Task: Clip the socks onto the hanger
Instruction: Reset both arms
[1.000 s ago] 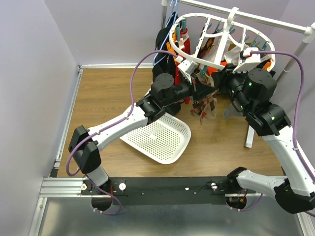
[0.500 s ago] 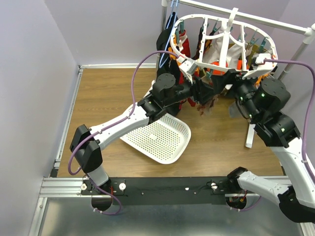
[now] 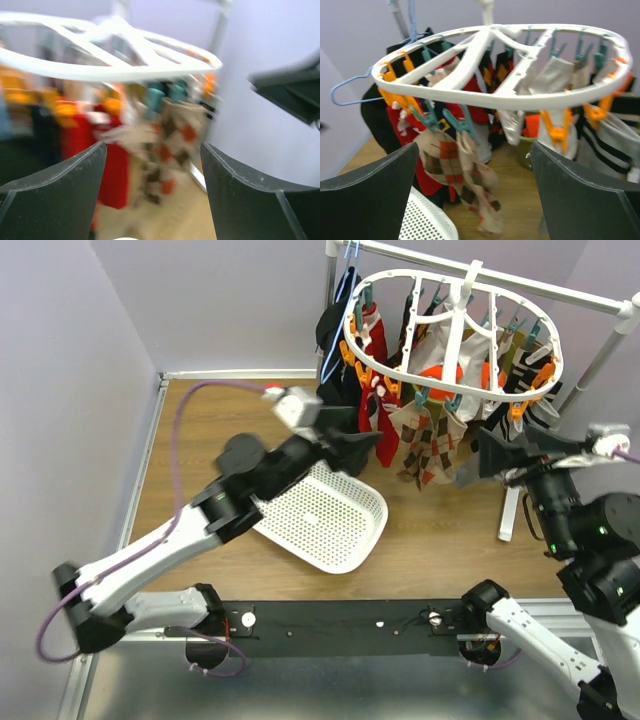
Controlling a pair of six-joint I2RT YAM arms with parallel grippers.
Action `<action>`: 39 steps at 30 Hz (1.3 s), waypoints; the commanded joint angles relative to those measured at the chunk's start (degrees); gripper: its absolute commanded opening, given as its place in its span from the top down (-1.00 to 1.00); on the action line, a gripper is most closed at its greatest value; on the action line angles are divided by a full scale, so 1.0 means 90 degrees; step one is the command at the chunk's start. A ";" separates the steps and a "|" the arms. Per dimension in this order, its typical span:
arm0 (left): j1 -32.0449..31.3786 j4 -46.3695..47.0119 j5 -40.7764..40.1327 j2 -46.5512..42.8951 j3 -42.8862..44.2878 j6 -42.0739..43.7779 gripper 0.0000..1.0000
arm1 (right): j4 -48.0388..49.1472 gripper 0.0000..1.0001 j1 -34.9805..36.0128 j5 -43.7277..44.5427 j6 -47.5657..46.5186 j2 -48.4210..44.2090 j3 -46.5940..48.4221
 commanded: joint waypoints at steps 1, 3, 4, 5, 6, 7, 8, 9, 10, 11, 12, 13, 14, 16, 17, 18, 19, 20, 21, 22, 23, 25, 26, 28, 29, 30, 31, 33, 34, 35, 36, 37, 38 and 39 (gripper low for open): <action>0.0022 -0.0122 -0.3084 -0.1532 -0.1229 0.0875 -0.68 | 0.0137 -1.00 -0.0012 0.1075 -0.0315 -0.1006 -0.0639; 0.0022 -0.0220 -0.3588 -0.2001 -0.1755 0.1352 -0.68 | 0.0176 -1.00 -0.0012 0.1330 -0.0481 -0.1291 -0.0990; 0.0022 -0.0250 -0.3939 -0.2457 -0.1913 0.1490 -0.68 | 0.0138 -1.00 -0.0012 0.1582 -0.0491 -0.1525 -0.1069; 0.0022 -0.0308 -0.4097 -0.2684 -0.2079 0.1588 -0.68 | 0.0099 -1.00 -0.0012 0.1672 -0.0481 -0.1614 -0.1215; 0.0022 -0.0318 -0.4272 -0.2919 -0.2370 0.1685 -0.68 | 0.0060 -1.00 -0.0012 0.1760 -0.0491 -0.1721 -0.1284; 0.0022 -0.0328 -0.4496 -0.3366 -0.2499 0.1696 -0.68 | -0.0018 -1.00 -0.0012 0.1838 -0.0481 -0.1819 -0.1352; 0.0022 -0.0347 -0.4595 -0.3602 -0.2626 0.1870 -0.68 | -0.0077 -1.00 -0.0012 0.1878 -0.0442 -0.1975 -0.1401; 0.0022 -0.0377 -0.4683 -0.3837 -0.2859 0.1930 -0.68 | -0.0135 -1.00 -0.0012 0.1888 -0.0403 -0.2034 -0.1479; 0.0022 -0.0377 -0.4916 -0.4255 -0.2968 0.1950 -0.68 | -0.0242 -1.00 -0.0012 0.1917 -0.0354 -0.2102 -0.1519; 0.0022 -0.0416 -0.5054 -0.4462 -0.3066 0.1940 -0.68 | -0.0263 -1.00 -0.0012 0.1965 -0.0354 -0.2248 -0.1567; 0.0022 -0.0532 -0.5171 -0.4648 -0.3212 0.1931 -0.68 | -0.0302 -1.00 -0.0012 0.1995 -0.0354 -0.2317 -0.1655; 0.0022 -0.0610 -0.5405 -0.4988 -0.3271 0.1921 -0.68 | -0.0379 -1.00 -0.0012 0.2043 -0.0364 -0.2395 -0.1675; 0.0022 -0.0708 -0.5523 -0.5136 -0.3320 0.1911 -0.68 | -0.0428 -1.00 -0.0012 0.2150 -0.0325 -0.2473 -0.1695; 0.0022 -0.1079 -0.5844 -0.5526 -0.3408 0.1746 -0.68 | -0.0565 -1.00 -0.0012 0.2248 -0.0286 -0.2698 -0.1714; 0.0022 -0.1225 -0.5924 -0.5654 -0.3438 0.1639 -0.68 | -0.0624 -1.00 -0.0012 0.2317 -0.0257 -0.2786 -0.1705; 0.0022 -0.1439 -0.5992 -0.5771 -0.3486 0.1522 -0.69 | -0.0673 -1.00 -0.0012 0.2337 -0.0256 -0.2961 -0.1714; 0.0022 -0.1586 -0.6080 -0.6014 -0.3506 0.1433 -0.68 | -0.0760 -1.00 -0.0012 0.2356 -0.0256 -0.3040 -0.1724; 0.0022 -0.1704 -0.6100 -0.6123 -0.3526 0.1239 -0.69 | -0.0819 -1.00 -0.0022 0.2405 -0.0247 -0.3128 -0.1744; 0.0022 -0.1918 -0.6110 -0.6240 -0.3564 0.1179 -0.68 | -0.0868 -1.00 -0.0022 0.2425 -0.0208 -0.3206 -0.1734; 0.0032 -0.1997 -0.6158 -0.6435 -0.3584 0.1111 -0.68 | -0.0888 -1.00 -0.0013 0.2463 -0.0198 -0.3361 -0.1734; 0.0023 -0.2095 -0.6217 -0.6514 -0.3584 0.0917 -0.68 | -0.0888 -1.00 -0.0012 0.2474 -0.0236 -0.3440 -0.1734; 0.0022 -0.2397 -0.6363 -0.6709 -0.3584 0.0750 -0.68 | -0.0927 -1.00 -0.0003 0.2513 -0.0285 -0.3567 -0.1695; 0.0022 -0.2495 -0.6451 -0.6758 -0.3584 0.0662 -0.68 | -0.0975 -1.00 -0.0003 0.2542 -0.0305 -0.3578 -0.1666; 0.0022 -0.2798 -0.6578 -0.6837 -0.3516 0.0262 -0.68 | -0.1199 -1.00 -0.0003 0.2455 -0.0305 -0.3568 -0.1510; 0.0022 -0.2866 -0.6540 -0.6847 -0.3487 0.0193 -0.68 | -0.1297 -1.00 -0.0012 0.2338 -0.0257 -0.3510 -0.1442; 0.0022 -0.3002 -0.6511 -0.6827 -0.3458 0.0057 -0.68 | -0.1395 -1.00 -0.0003 0.2279 -0.0218 -0.3500 -0.1335; 0.0022 -0.3062 -0.6559 -0.6789 -0.3409 -0.0012 -0.68 | -0.1570 -1.00 -0.0003 0.2220 -0.0198 -0.3490 -0.1295; 0.0022 -0.3160 -0.6608 -0.6749 -0.3428 -0.0178 -0.68 | -0.1649 -1.00 -0.0003 0.2181 -0.0159 -0.3538 -0.1236; 0.0022 -0.3160 -0.6608 -0.6739 -0.3409 -0.0208 -0.69 | -0.1659 -1.00 -0.0003 0.2161 -0.0168 -0.3577 -0.1217; 0.0032 -0.3189 -0.6598 -0.6720 -0.3399 -0.0256 -0.69 | -0.1650 -1.00 -0.0003 0.2132 -0.0188 -0.3607 -0.1216; 0.0023 -0.3228 -0.6598 -0.6710 -0.3389 -0.0276 -0.69 | -0.1650 -1.00 -0.0003 0.2122 -0.0198 -0.3665 -0.1207; 0.0022 -0.3257 -0.6656 -0.6700 -0.3379 -0.0315 -0.69 | -0.1630 -1.00 -0.0003 0.2112 -0.0207 -0.3695 -0.1197; 0.0022 -0.3296 -0.6696 -0.6700 -0.3379 -0.0383 -0.69 | -0.1630 -1.00 -0.0003 0.2045 -0.0256 -0.3695 -0.1187; 0.0022 -0.3355 -0.6725 -0.6710 -0.3370 -0.0481 -0.69 | -0.1630 -1.00 -0.0003 0.2025 -0.0285 -0.3695 -0.1168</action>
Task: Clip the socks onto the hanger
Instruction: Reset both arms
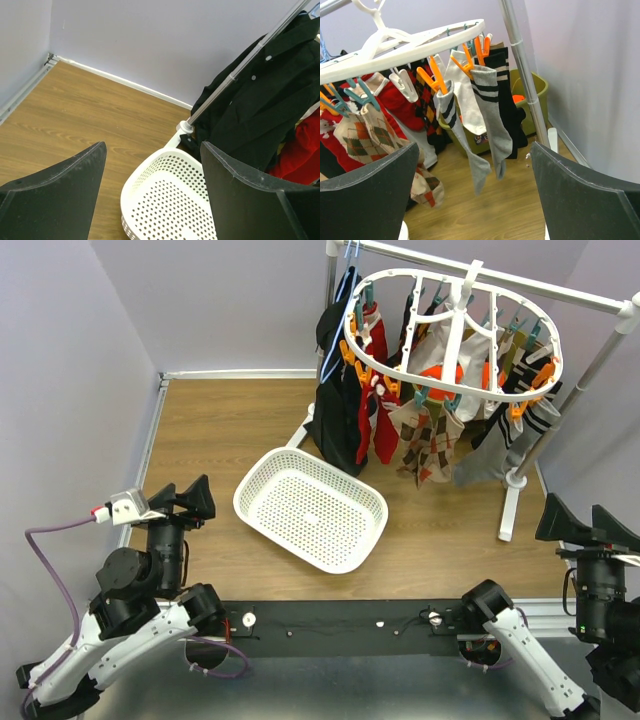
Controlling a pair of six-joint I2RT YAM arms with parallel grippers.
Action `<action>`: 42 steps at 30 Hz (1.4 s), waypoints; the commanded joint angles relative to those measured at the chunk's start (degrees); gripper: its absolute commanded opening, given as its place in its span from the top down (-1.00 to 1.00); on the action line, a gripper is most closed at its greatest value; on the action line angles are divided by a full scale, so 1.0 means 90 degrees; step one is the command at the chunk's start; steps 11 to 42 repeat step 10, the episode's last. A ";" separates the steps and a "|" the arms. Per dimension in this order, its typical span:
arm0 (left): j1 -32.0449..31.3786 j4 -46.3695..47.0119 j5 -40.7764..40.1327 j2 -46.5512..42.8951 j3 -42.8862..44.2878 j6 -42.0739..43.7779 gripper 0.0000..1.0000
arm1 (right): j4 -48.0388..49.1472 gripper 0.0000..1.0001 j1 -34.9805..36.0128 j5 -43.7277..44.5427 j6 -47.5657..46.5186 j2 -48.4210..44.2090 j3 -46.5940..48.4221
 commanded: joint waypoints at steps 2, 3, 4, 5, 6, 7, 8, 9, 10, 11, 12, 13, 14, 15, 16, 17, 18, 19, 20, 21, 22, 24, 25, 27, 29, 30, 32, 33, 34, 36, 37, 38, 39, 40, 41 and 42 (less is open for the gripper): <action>0.0001 -0.0327 -0.0450 -0.0002 0.0152 -0.0571 -0.69 | -0.0297 -1.00 -0.0007 -0.0304 -0.0079 -0.0154 0.0178; 0.0001 -0.0327 -0.0460 -0.0022 0.0152 -0.0610 -0.69 | -0.0307 -1.00 -0.0008 -0.0344 -0.0099 -0.0154 0.0197; 0.0001 -0.0317 -0.0489 -0.0041 0.0133 -0.0611 -0.69 | -0.0346 -1.00 0.0002 -0.0383 -0.0118 -0.0164 0.0207; 0.0001 -0.0317 -0.0489 -0.0042 0.0132 -0.0620 -0.69 | -0.0365 -1.00 0.0002 -0.0451 -0.0128 -0.0164 0.0227; 0.0001 -0.0327 -0.0509 -0.0042 0.0132 -0.0630 -0.69 | -0.0394 -1.00 0.0002 -0.0490 -0.0138 -0.0164 0.0237; 0.0001 -0.0337 -0.0499 -0.0032 0.0132 -0.0630 -0.69 | -0.0453 -1.00 0.0002 -0.0529 -0.0148 -0.0164 0.0256; 0.0010 -0.0346 -0.0499 -0.0022 0.0132 -0.0640 -0.69 | -0.0463 -1.00 0.0012 -0.0636 -0.0157 -0.0164 0.0266; 0.0010 -0.0366 -0.0509 -0.0012 0.0142 -0.0640 -0.69 | -0.0492 -1.00 -0.0007 -0.0666 -0.0177 -0.0164 0.0305; 0.0001 -0.0376 -0.0460 0.0026 0.0162 -0.0650 -0.69 | -0.0521 -1.00 -0.0008 -0.0676 -0.0177 -0.0164 0.0324; 0.0001 -0.0376 -0.0460 0.0026 0.0162 -0.0650 -0.69 | -0.0521 -1.00 -0.0008 -0.0676 -0.0177 -0.0164 0.0324; 0.0001 -0.0376 -0.0460 0.0026 0.0162 -0.0650 -0.69 | -0.0521 -1.00 -0.0008 -0.0676 -0.0177 -0.0164 0.0324; 0.0001 -0.0376 -0.0460 0.0026 0.0162 -0.0650 -0.69 | -0.0521 -1.00 -0.0008 -0.0676 -0.0177 -0.0164 0.0324; 0.0001 -0.0376 -0.0460 0.0026 0.0162 -0.0650 -0.69 | -0.0521 -1.00 -0.0008 -0.0676 -0.0177 -0.0164 0.0324; 0.0001 -0.0376 -0.0460 0.0026 0.0162 -0.0650 -0.69 | -0.0521 -1.00 -0.0008 -0.0676 -0.0177 -0.0164 0.0324; 0.0001 -0.0376 -0.0460 0.0026 0.0162 -0.0650 -0.69 | -0.0521 -1.00 -0.0008 -0.0676 -0.0177 -0.0164 0.0324; 0.0001 -0.0376 -0.0460 0.0026 0.0162 -0.0650 -0.69 | -0.0521 -1.00 -0.0008 -0.0676 -0.0177 -0.0164 0.0324; 0.0001 -0.0376 -0.0460 0.0026 0.0162 -0.0650 -0.69 | -0.0521 -1.00 -0.0008 -0.0676 -0.0177 -0.0164 0.0324; 0.0001 -0.0376 -0.0460 0.0026 0.0162 -0.0650 -0.69 | -0.0521 -1.00 -0.0008 -0.0676 -0.0177 -0.0164 0.0324; 0.0001 -0.0376 -0.0460 0.0026 0.0162 -0.0650 -0.69 | -0.0521 -1.00 -0.0008 -0.0676 -0.0177 -0.0164 0.0324; 0.0001 -0.0376 -0.0460 0.0026 0.0162 -0.0650 -0.69 | -0.0521 -1.00 -0.0008 -0.0676 -0.0177 -0.0164 0.0324; 0.0001 -0.0376 -0.0460 0.0026 0.0162 -0.0650 -0.69 | -0.0521 -1.00 -0.0008 -0.0676 -0.0177 -0.0164 0.0324; 0.0001 -0.0376 -0.0460 0.0026 0.0162 -0.0650 -0.69 | -0.0521 -1.00 -0.0008 -0.0676 -0.0177 -0.0164 0.0324; 0.0001 -0.0376 -0.0460 0.0026 0.0162 -0.0650 -0.69 | -0.0521 -1.00 -0.0008 -0.0676 -0.0177 -0.0164 0.0324; 0.0001 -0.0376 -0.0460 0.0026 0.0162 -0.0650 -0.69 | -0.0521 -1.00 -0.0008 -0.0676 -0.0177 -0.0164 0.0324; 0.0001 -0.0376 -0.0460 0.0026 0.0162 -0.0650 -0.69 | -0.0521 -1.00 -0.0008 -0.0676 -0.0177 -0.0164 0.0324; 0.0001 -0.0376 -0.0460 0.0026 0.0162 -0.0650 -0.69 | -0.0521 -1.00 -0.0008 -0.0676 -0.0177 -0.0164 0.0324; 0.0001 -0.0376 -0.0460 0.0026 0.0162 -0.0650 -0.69 | -0.0521 -1.00 -0.0008 -0.0676 -0.0177 -0.0164 0.0324; 0.0001 -0.0376 -0.0460 0.0026 0.0162 -0.0650 -0.69 | -0.0521 -1.00 -0.0008 -0.0676 -0.0177 -0.0164 0.0324; 0.0001 -0.0376 -0.0460 0.0026 0.0162 -0.0650 -0.69 | -0.0521 -1.00 -0.0008 -0.0676 -0.0177 -0.0164 0.0324; 0.0001 -0.0376 -0.0460 0.0026 0.0162 -0.0650 -0.69 | -0.0521 -1.00 -0.0008 -0.0676 -0.0177 -0.0164 0.0324; 0.0001 -0.0376 -0.0460 0.0026 0.0162 -0.0650 -0.69 | -0.0521 -1.00 -0.0008 -0.0676 -0.0177 -0.0164 0.0324; 0.0001 -0.0376 -0.0460 0.0026 0.0162 -0.0650 -0.69 | -0.0521 -1.00 -0.0008 -0.0676 -0.0177 -0.0164 0.0324; 0.0001 -0.0376 -0.0460 0.0026 0.0162 -0.0650 -0.69 | -0.0521 -1.00 -0.0008 -0.0676 -0.0177 -0.0164 0.0324; 0.0001 -0.0376 -0.0460 0.0026 0.0162 -0.0650 -0.69 | -0.0521 -1.00 -0.0008 -0.0676 -0.0177 -0.0164 0.0324; 0.0001 -0.0376 -0.0460 0.0026 0.0162 -0.0650 -0.69 | -0.0521 -1.00 -0.0008 -0.0676 -0.0177 -0.0164 0.0324; 0.0001 -0.0376 -0.0460 0.0026 0.0162 -0.0650 -0.69 | -0.0521 -1.00 -0.0008 -0.0676 -0.0177 -0.0164 0.0324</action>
